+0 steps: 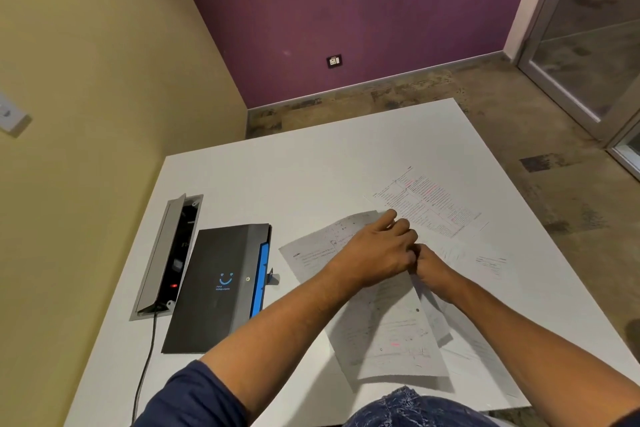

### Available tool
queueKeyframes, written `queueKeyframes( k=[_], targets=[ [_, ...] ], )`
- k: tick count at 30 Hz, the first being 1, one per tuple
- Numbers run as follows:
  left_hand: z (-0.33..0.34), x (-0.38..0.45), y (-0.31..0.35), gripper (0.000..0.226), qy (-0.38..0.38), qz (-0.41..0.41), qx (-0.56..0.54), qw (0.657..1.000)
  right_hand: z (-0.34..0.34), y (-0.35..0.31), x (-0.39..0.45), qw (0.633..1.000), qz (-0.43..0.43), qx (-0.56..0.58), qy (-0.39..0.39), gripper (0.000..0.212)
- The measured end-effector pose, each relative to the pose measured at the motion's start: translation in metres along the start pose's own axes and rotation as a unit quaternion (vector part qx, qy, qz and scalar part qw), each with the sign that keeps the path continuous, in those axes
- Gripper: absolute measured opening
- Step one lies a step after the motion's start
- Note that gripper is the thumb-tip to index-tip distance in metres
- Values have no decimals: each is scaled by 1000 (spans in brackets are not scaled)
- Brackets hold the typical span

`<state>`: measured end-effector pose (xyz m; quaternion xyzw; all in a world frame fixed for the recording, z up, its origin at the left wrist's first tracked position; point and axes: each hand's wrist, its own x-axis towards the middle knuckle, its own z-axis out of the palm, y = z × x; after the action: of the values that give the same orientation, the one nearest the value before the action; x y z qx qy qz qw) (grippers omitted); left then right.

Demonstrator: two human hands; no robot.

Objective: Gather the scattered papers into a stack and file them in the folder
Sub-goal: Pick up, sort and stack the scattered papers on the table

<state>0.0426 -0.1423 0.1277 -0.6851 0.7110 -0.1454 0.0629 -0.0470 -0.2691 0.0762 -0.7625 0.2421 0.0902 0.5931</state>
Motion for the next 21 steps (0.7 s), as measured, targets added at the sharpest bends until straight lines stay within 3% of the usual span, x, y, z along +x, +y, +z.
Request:
queueKeyframes(
  k=[3, 6, 9, 14, 18, 21],
  targets=[
    [2, 0, 0, 9, 18, -12, 9, 1000, 0, 3, -2, 997, -27, 66, -3, 31],
    [4, 0, -2, 12, 43, -22, 12, 999, 2, 8, -2, 982, -25, 186, 22, 13],
    [5, 1, -6, 17, 53, -33, 8, 998, 2, 10, -7, 963, -42, 267, 11, 10],
    [12, -4, -9, 16, 42, -30, -26, 998, 1, 21, 0, 982, -33, 167, -79, 44],
    [7, -6, -4, 27, 79, -41, -25, 996, 8, 14, 4, 1000, -25, 18, 1, 24],
    [15, -18, -4, 36, 121, -165, -45, 978, 5, 18, 9, 996, -36, 75, 34, 29]
  ],
)
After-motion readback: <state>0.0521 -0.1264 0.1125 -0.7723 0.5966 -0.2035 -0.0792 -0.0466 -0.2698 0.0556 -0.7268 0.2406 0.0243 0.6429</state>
